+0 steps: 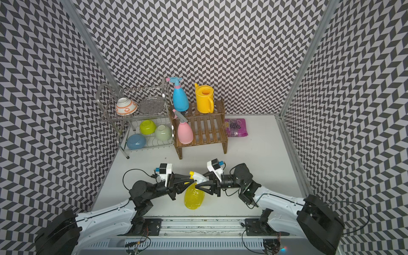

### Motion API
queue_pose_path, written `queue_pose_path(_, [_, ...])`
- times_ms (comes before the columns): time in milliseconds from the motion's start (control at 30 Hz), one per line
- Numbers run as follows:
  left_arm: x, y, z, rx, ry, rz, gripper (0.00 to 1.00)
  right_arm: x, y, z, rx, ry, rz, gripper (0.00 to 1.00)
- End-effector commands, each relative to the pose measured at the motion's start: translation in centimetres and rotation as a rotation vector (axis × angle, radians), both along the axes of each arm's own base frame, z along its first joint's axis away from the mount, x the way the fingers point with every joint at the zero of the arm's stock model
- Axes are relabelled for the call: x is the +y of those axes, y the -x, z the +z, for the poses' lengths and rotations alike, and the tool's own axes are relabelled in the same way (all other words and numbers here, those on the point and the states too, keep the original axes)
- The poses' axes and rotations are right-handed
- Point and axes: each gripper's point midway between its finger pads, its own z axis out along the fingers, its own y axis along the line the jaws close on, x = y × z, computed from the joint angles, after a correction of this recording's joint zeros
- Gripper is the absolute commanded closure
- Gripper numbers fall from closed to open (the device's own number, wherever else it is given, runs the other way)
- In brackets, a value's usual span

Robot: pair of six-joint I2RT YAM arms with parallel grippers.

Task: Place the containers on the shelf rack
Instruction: 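Pick up a container from the center of the board, then place the container on the shelf.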

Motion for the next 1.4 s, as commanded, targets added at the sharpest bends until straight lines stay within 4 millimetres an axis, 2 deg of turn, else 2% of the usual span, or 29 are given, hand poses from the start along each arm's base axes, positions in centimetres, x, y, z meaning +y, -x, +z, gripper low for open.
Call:
queue_pose_path(0, [0.1, 0.3, 0.9, -0.033, 0.017, -0.003, 0.86, 0.1, -0.1, 1.6, -0.051, -0.031, -0.008, 0.73])
queue_pose_path(133, [0.8, -0.2, 1.0, -0.032, 0.020, 0.063, 0.58, 0.0, -0.2, 1.6, -0.060, -0.022, -0.020, 0.79])
queue_pose_path(200, [1.7, -0.5, 1.4, -0.040, 0.040, 0.114, 0.47, -0.1, -0.3, 1.7, -0.071, -0.019, -0.038, 0.82])
queue_pose_path(433, [6.2, -2.3, 1.2, -0.012, 0.114, 0.366, 0.18, -1.5, -1.6, 2.2, -0.114, -0.010, -0.173, 0.85])
queue_pose_path(567, [8.4, -4.3, -0.3, 0.067, 0.118, 0.522, 0.03, -3.3, -3.0, 2.7, -0.152, -0.019, -0.318, 0.88])
queue_pose_path(667, [8.8, -5.3, -1.3, 0.117, 0.099, 0.559, 0.00, -5.2, -4.1, 3.7, -0.182, -0.043, -0.443, 0.89])
queue_pose_path(800, [8.4, -6.0, -2.2, 0.171, 0.064, 0.540, 0.00, -7.4, -5.8, 4.7, -0.198, -0.049, -0.594, 0.90])
queue_pose_path(1000, [7.0, -6.3, -3.3, 0.237, 0.017, 0.477, 0.00, -8.9, -8.5, 7.2, -0.190, -0.036, -0.747, 0.91])
queue_pose_path(1167, [6.4, -5.9, -3.5, 0.255, 0.013, 0.432, 0.00, -8.7, -11.5, 11.3, -0.237, -0.048, -0.859, 0.91])
queue_pose_path(1300, [6.3, -5.6, -3.3, 0.257, 0.015, 0.414, 0.00, -7.2, -14.6, 14.4, -0.301, 0.021, -0.914, 0.91])
queue_pose_path(1367, [6.3, -5.6, -3.3, 0.255, 0.017, 0.415, 0.00, -6.2, -16.2, 15.1, -0.314, 0.073, -0.924, 0.91])
